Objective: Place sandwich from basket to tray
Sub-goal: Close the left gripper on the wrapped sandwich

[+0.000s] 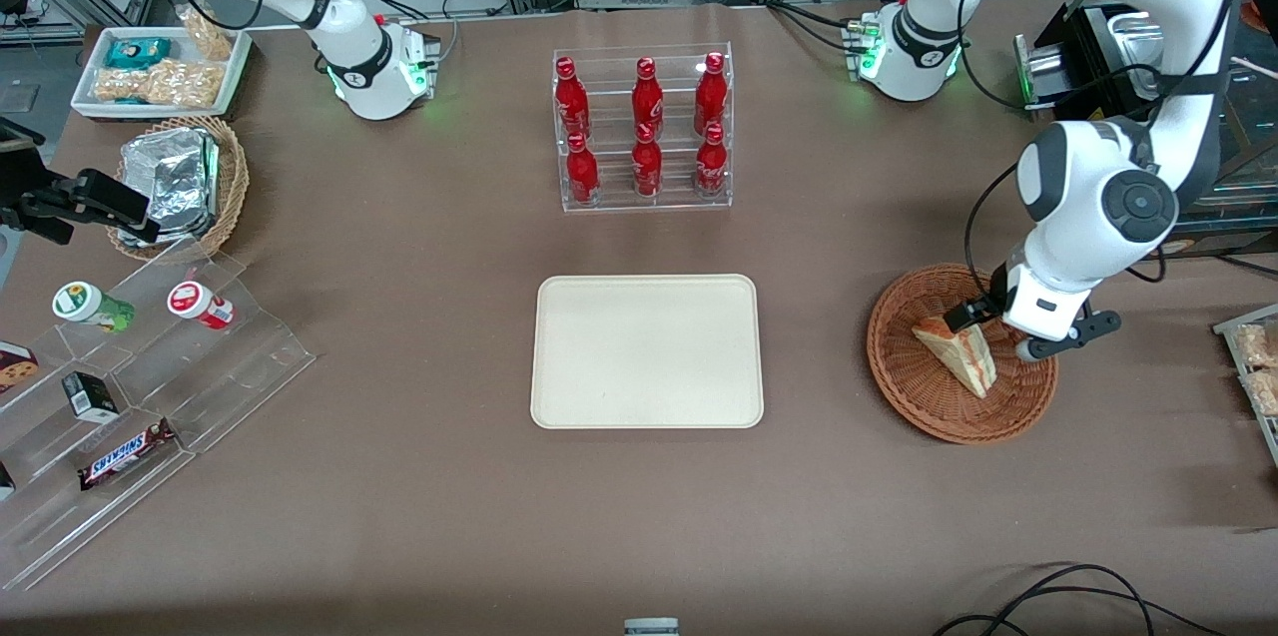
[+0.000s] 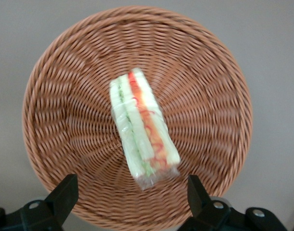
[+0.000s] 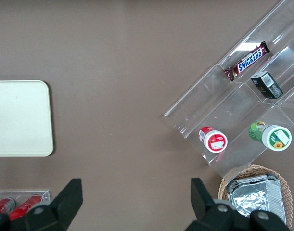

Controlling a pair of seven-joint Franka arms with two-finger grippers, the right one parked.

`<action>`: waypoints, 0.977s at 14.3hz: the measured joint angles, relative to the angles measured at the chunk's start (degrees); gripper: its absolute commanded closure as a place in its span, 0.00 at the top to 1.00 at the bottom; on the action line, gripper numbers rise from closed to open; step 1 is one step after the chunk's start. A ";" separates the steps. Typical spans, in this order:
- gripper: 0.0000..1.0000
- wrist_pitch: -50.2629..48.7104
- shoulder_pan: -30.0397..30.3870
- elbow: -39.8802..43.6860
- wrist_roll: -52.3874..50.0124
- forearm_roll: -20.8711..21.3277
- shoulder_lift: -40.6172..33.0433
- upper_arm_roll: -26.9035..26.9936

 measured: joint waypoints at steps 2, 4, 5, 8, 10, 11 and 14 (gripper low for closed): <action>1.00 1.45 -0.12 0.91 -12.14 0.07 2.42 -0.02; 0.92 1.66 -0.22 2.55 -17.70 0.07 5.17 -0.02; 0.68 1.69 -0.23 3.30 -19.33 0.06 6.36 -0.02; 0.11 1.68 -0.23 4.70 -23.34 0.06 8.75 -0.02; 0.09 0.88 -0.23 5.03 -23.64 0.06 8.84 -0.02; 0.09 -0.83 -0.23 5.75 -23.64 0.06 8.77 -0.02; 0.07 -13.24 -0.67 12.31 -23.64 0.07 8.59 -0.07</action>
